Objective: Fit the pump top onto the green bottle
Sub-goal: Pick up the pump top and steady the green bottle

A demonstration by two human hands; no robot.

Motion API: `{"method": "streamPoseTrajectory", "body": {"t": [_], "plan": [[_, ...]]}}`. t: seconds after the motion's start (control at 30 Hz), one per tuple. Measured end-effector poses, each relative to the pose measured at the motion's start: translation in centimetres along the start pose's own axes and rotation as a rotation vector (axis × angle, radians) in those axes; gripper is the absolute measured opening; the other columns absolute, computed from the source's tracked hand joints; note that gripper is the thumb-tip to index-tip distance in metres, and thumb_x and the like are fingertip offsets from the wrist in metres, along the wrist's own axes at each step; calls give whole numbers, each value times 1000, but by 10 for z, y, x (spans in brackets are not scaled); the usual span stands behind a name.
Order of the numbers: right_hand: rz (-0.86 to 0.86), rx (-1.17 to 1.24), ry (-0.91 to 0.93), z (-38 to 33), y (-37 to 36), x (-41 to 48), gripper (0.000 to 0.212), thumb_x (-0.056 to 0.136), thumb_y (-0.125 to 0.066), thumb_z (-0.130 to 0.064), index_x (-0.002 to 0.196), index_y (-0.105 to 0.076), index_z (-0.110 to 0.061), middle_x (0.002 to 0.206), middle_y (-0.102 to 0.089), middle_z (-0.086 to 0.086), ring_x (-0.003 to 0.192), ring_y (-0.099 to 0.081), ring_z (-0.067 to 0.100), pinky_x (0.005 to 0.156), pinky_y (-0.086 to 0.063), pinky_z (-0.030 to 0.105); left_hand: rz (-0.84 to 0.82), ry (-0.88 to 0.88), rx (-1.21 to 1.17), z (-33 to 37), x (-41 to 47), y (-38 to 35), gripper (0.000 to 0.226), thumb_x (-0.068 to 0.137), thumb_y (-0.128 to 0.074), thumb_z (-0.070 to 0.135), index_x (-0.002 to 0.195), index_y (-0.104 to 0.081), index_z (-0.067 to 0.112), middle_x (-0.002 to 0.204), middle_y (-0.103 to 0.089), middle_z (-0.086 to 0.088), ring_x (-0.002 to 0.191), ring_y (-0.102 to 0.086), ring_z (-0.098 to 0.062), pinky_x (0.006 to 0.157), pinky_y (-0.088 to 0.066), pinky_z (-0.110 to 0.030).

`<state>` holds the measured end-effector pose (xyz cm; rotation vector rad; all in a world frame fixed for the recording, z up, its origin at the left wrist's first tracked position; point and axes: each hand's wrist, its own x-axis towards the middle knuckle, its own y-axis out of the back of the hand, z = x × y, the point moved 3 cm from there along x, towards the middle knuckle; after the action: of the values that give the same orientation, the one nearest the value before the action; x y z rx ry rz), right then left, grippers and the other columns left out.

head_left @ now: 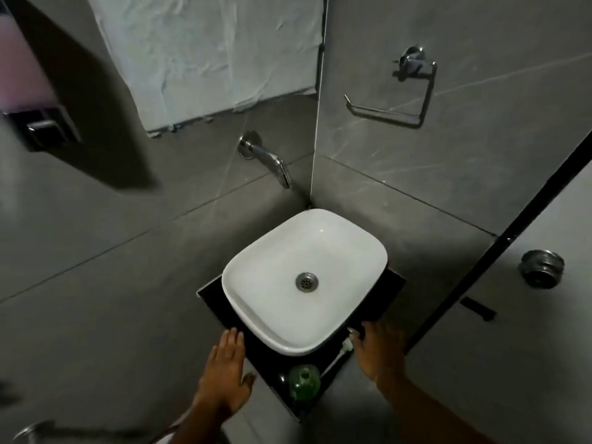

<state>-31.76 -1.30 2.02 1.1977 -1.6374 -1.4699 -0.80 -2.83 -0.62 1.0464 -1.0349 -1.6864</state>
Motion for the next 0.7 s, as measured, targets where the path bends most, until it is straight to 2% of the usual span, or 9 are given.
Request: {"method": "streamPoseTrajectory", "body": {"t": [0.07,0.13,0.27,0.4,0.53,0.7], "plan": [[-126,34,-125,7,-23,6,42,90,-50,-54,100,-71,-19,108,-72,6,107,-63,29,91,-46,35,-131,13,-62,4,0,-28,89,88,-49,51,148,3,12,159,12,-15,147,10,-30,120,-5,-40],[-217,145,-270,18,-43,10,51,86,-50,-62,92,-72,-17,101,-74,7,100,-67,30,82,-52,34,-234,23,-47,12,-3,-54,94,82,-51,60,149,1,19,159,15,-14,147,11,-31,120,-8,-41],[-341,347,-389,24,-73,29,58,82,-55,-67,87,-73,-12,102,-74,12,102,-67,31,81,-49,32,-340,31,-25,24,3,-89,103,70,-58,71,149,-4,31,159,18,-11,147,14,-32,119,-11,-45],[-361,476,-507,23,-89,47,65,77,-63,-66,92,-73,-3,98,-75,18,102,-68,33,82,-49,33,-266,43,-101,35,10,-103,99,62,-61,73,145,-21,37,159,17,-10,146,18,-30,118,-11,-45],[-363,536,-602,22,-98,56,73,71,-72,-63,102,-69,2,111,-70,24,109,-65,36,92,-50,40,-211,69,-202,39,15,-109,84,56,-67,69,133,-41,47,160,13,-8,146,18,-28,118,-9,-48],[-392,623,-660,22,-108,61,61,73,-75,-54,96,-71,3,106,-73,22,101,-67,36,87,-52,37,-145,83,-281,38,16,-114,72,56,-69,67,124,-53,48,161,11,-5,145,19,-26,118,-5,-51]]}}
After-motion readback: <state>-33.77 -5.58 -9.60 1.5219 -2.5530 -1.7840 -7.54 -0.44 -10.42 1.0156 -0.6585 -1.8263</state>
